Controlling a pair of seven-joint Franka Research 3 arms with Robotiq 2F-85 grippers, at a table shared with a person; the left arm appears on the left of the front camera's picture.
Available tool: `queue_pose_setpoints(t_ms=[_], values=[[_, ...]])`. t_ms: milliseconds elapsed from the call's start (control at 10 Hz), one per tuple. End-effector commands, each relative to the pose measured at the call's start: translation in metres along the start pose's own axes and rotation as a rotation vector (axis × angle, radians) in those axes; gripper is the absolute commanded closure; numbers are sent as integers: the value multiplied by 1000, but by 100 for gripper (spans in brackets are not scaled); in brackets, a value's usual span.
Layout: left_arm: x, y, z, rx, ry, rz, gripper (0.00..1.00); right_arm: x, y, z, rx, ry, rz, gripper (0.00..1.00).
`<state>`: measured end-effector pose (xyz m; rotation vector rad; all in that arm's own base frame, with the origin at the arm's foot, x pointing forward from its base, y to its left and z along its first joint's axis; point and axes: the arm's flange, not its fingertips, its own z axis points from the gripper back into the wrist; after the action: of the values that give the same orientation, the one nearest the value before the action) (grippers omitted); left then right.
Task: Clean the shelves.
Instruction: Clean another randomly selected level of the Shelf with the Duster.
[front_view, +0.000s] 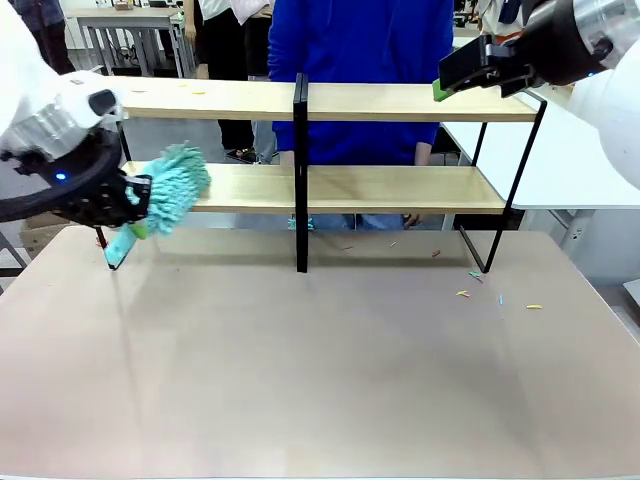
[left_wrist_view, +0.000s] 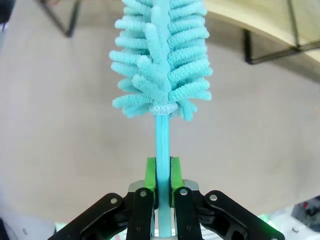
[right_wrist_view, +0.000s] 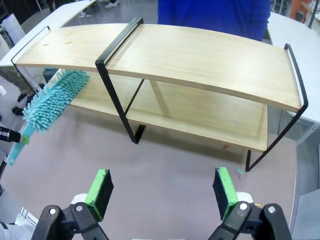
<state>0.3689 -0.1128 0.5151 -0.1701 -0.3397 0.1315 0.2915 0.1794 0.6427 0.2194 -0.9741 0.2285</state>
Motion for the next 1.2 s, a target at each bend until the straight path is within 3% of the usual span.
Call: queue_pose_setpoints(t_ms=[0,100,300,400,1100], values=[[-3,31,15,147,121,211,100,1,0,0,3,0,-6,0],[-1,48,18,195,142,306,100,1,0,0,3,0,-6,0],[1,57,38,82,-108,337,100,1,0,0,3,0,-6,0],[-4,53,44,45,-164,303,100,1,0,0,3,0,-6,0],[-15,47,41,-59,-121,139,100,1,0,0,3,0,-6,0]])
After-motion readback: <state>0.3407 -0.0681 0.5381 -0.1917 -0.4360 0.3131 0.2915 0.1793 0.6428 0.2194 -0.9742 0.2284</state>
